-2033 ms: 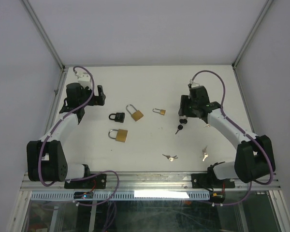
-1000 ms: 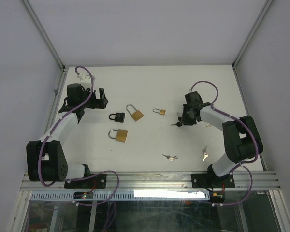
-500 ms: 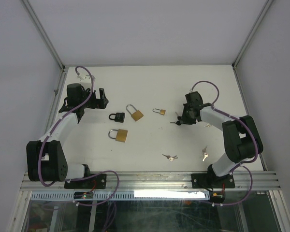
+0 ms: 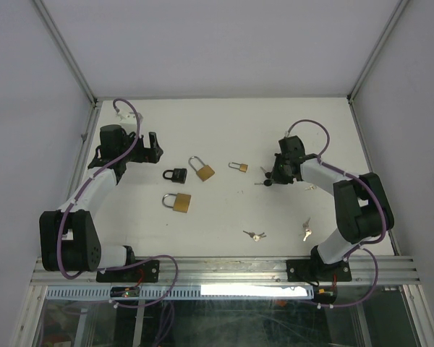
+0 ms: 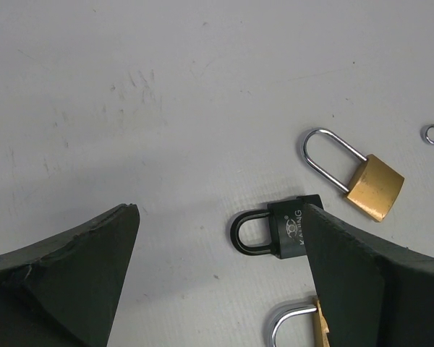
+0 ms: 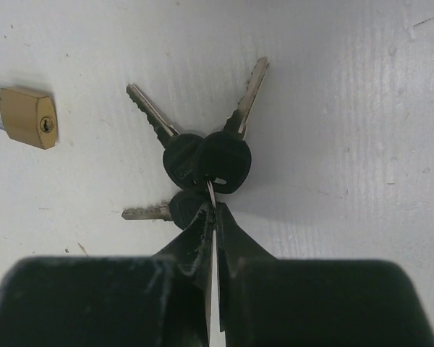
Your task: Unlock with the key
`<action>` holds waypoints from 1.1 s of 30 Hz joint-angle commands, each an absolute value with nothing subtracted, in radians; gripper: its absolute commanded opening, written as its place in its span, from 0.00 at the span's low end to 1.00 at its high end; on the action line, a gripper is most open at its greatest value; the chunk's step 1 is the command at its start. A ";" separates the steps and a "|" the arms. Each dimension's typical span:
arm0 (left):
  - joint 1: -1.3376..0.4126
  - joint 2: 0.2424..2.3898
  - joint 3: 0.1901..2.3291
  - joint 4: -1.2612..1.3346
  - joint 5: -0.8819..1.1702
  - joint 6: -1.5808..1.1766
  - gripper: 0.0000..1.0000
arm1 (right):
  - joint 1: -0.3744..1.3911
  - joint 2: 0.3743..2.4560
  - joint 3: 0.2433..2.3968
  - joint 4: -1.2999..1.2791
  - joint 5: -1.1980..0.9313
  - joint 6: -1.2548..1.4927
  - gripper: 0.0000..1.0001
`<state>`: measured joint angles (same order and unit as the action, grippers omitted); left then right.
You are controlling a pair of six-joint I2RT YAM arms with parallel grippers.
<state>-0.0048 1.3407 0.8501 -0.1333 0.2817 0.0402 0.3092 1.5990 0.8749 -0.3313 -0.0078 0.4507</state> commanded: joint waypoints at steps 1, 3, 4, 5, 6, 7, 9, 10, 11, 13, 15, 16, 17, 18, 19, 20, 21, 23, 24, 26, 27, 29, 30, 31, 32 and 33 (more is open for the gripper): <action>0.000 1.300 0.884 -0.093 0.341 0.057 0.99 | 0.309 1.546 0.894 -0.293 -0.057 0.440 0.00; 0.000 1.297 0.900 -0.113 0.373 0.061 0.99 | 0.321 1.501 0.898 -0.284 -0.084 0.451 0.00; 0.000 1.294 0.910 -0.129 0.396 0.063 0.99 | 0.331 1.474 0.899 -0.279 -0.090 0.459 0.00; 0.000 1.291 0.923 -0.146 0.429 0.069 0.99 | 0.342 1.447 0.902 -0.273 -0.095 0.468 0.00; 0.000 1.289 0.936 -0.163 0.467 0.074 0.99 | 0.354 1.420 0.903 -0.268 -0.100 0.478 0.00; 0.000 1.286 0.950 -0.180 0.518 0.078 0.99 | 0.364 1.393 0.903 -0.262 -0.110 0.492 0.00; -0.003 1.284 0.977 -0.224 0.618 0.080 0.99 | 0.382 1.339 0.904 -0.238 -0.139 0.524 0.00; -0.010 1.284 0.994 -0.244 0.661 0.080 0.99 | 0.391 1.315 0.903 -0.221 -0.159 0.542 0.00; -0.021 1.285 1.012 -0.263 0.696 0.083 0.98 | 0.404 1.295 0.904 -0.203 -0.176 0.568 0.00; -0.058 1.285 1.045 -0.298 0.746 0.093 0.94 | 0.433 1.257 0.908 -0.143 -0.211 0.611 0.00; -0.127 1.289 1.089 -0.328 0.778 0.111 0.90 | 0.475 1.226 0.921 -0.093 -0.231 0.654 0.00; -0.161 1.294 1.111 -0.341 0.783 0.118 0.87 | 0.488 1.213 0.928 -0.068 -0.234 0.676 0.00; -0.199 1.302 1.134 -0.357 0.796 0.124 0.84 | 0.515 1.201 0.935 -0.043 -0.233 0.698 0.00; -0.233 1.316 1.160 -0.372 0.807 0.125 0.81 | 0.535 1.190 0.942 -0.012 -0.227 0.718 0.00; -0.265 1.331 1.187 -0.384 0.819 0.118 0.76 | 0.555 1.182 0.947 0.015 -0.222 0.738 0.00; -0.293 1.346 1.210 -0.391 0.835 0.107 0.69 | 0.576 1.175 0.950 0.048 -0.214 0.764 0.00; -0.319 1.361 1.232 -0.394 0.844 0.092 0.63 | 0.594 1.169 0.951 0.085 -0.206 0.793 0.00; -0.365 1.389 1.266 -0.395 0.863 0.074 0.55 | 0.634 1.162 0.945 0.160 -0.203 0.803 0.00; -0.386 1.396 1.276 -0.394 0.874 0.072 0.53 | 0.654 1.161 0.946 0.190 -0.203 0.803 0.00; -0.411 1.398 1.280 -0.395 0.921 0.100 0.50 | 0.686 1.163 0.950 0.236 -0.203 0.803 0.00; -0.415 1.397 1.278 -0.396 0.947 0.123 0.48 | 0.701 1.164 0.952 0.254 -0.203 0.803 0.00; -0.416 1.391 1.280 -0.398 0.944 0.163 0.44 | 0.722 1.164 0.957 0.285 -0.203 0.803 0.00; -0.416 1.388 1.286 -0.406 0.921 0.196 0.39 | 0.729 1.163 0.958 0.289 -0.203 0.803 0.00; -0.416 1.387 1.296 -0.415 0.897 0.231 0.35 | 0.736 1.162 0.960 0.289 -0.203 0.803 0.00; -0.416 1.386 1.302 -0.422 0.870 0.262 0.35 | 0.741 1.159 0.960 0.294 -0.203 0.803 0.00; -0.416 1.386 1.307 -0.422 0.845 0.276 0.35 | 0.745 1.157 0.957 0.306 -0.203 0.803 0.00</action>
<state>-0.4152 1.4010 1.2495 -0.4229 0.8738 0.1432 0.7273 1.1938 0.9096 0.1741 -0.1993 0.7849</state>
